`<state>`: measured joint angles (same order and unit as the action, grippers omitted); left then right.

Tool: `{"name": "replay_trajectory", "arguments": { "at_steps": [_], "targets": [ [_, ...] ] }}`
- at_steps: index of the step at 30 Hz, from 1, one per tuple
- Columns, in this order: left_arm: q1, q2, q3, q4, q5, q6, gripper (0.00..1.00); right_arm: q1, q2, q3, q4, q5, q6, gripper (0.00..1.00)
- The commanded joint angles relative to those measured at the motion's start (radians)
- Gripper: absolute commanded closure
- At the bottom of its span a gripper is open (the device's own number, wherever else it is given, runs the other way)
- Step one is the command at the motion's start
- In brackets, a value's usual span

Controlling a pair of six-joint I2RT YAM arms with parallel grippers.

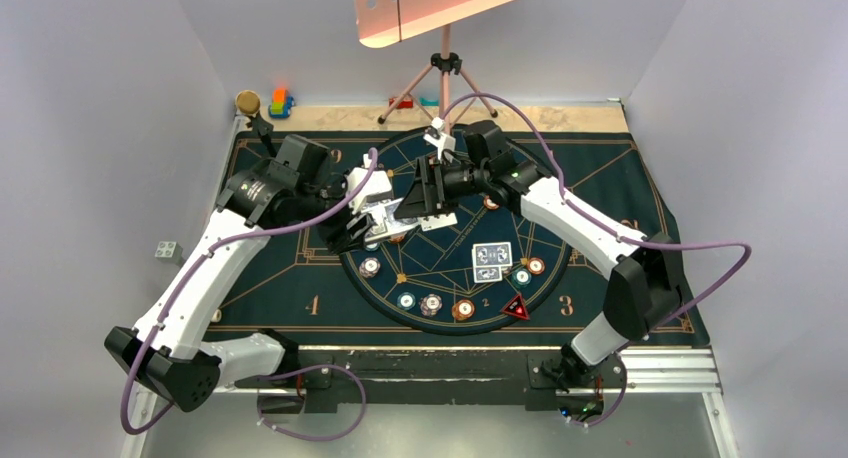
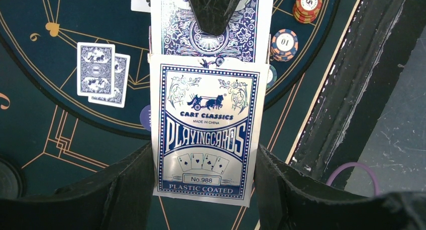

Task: Distribute texas hold em gaming equipment

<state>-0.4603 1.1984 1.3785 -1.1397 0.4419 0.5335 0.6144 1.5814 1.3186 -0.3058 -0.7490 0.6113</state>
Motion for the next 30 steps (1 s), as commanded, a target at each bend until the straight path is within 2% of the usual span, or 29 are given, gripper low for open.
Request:
{"name": "replay_trajectory", "arguments": {
  "at_steps": [1,4,23,30],
  "targets": [
    [0.005,-0.029,0.037,0.025,0.024,-0.017,1.00,-0.002,-0.029,0.036,-0.030,0.038,-0.019,0.32],
    [0.005,-0.035,0.033,0.026,0.024,-0.017,1.00,-0.003,-0.036,0.040,-0.052,0.067,-0.031,0.37],
    [0.005,-0.051,0.013,0.040,0.029,-0.015,1.00,-0.012,-0.098,0.092,-0.165,0.182,-0.083,0.48],
    [0.005,-0.051,0.007,0.043,0.028,-0.016,1.00,-0.012,-0.116,0.107,-0.198,0.227,-0.101,0.61]
  ]
}}
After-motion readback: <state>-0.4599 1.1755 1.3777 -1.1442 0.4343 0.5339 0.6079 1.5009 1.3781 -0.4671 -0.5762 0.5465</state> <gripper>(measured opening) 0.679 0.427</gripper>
